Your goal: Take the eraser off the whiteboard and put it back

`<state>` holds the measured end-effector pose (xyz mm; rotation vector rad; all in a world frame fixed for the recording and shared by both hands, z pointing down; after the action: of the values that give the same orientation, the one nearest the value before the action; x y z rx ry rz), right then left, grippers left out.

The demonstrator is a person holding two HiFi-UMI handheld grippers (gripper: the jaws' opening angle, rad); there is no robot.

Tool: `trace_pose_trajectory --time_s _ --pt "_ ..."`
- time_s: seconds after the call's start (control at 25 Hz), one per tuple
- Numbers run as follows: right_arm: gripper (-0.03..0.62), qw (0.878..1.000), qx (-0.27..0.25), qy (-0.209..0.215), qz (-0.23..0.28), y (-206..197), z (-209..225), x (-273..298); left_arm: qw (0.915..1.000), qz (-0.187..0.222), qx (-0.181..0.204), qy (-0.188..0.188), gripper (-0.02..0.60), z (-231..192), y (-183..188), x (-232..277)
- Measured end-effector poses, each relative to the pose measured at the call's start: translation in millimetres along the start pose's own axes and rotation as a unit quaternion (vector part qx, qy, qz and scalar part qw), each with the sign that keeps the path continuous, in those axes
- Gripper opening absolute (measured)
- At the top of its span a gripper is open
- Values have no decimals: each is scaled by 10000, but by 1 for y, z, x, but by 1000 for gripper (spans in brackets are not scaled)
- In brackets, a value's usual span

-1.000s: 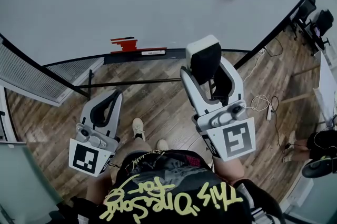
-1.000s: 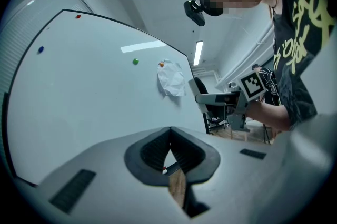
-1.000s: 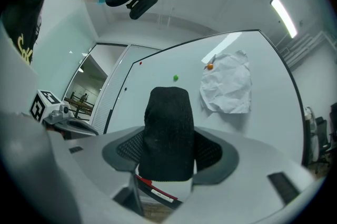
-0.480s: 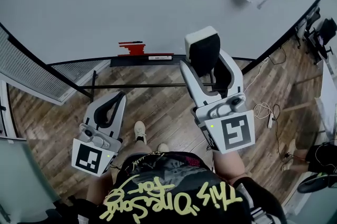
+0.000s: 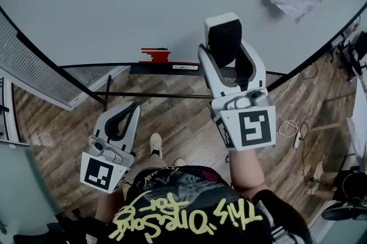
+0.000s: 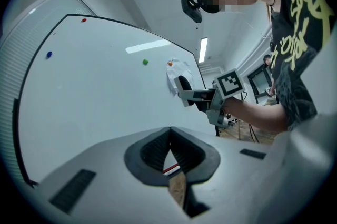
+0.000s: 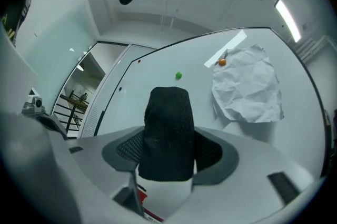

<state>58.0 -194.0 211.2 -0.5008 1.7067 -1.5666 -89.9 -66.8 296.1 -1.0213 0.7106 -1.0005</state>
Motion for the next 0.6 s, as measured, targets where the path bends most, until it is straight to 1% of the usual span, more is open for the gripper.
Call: trace_pose_trajectory --time_s 0.6 --pt "259 9999 -44 -149 -69 -6 5 47 9998 -59 1 183 8 -19 -6 -6"
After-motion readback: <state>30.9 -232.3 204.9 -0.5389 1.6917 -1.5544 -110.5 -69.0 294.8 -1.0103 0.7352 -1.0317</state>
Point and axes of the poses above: the fingertips, and each gripper's own axes: x forward along the fingers, z to its right, y out of its top, the point moved 2 cm from there along -x, backward along the fingers, and after that the axes turned 13 degrees about x, right-handed, at the moved point
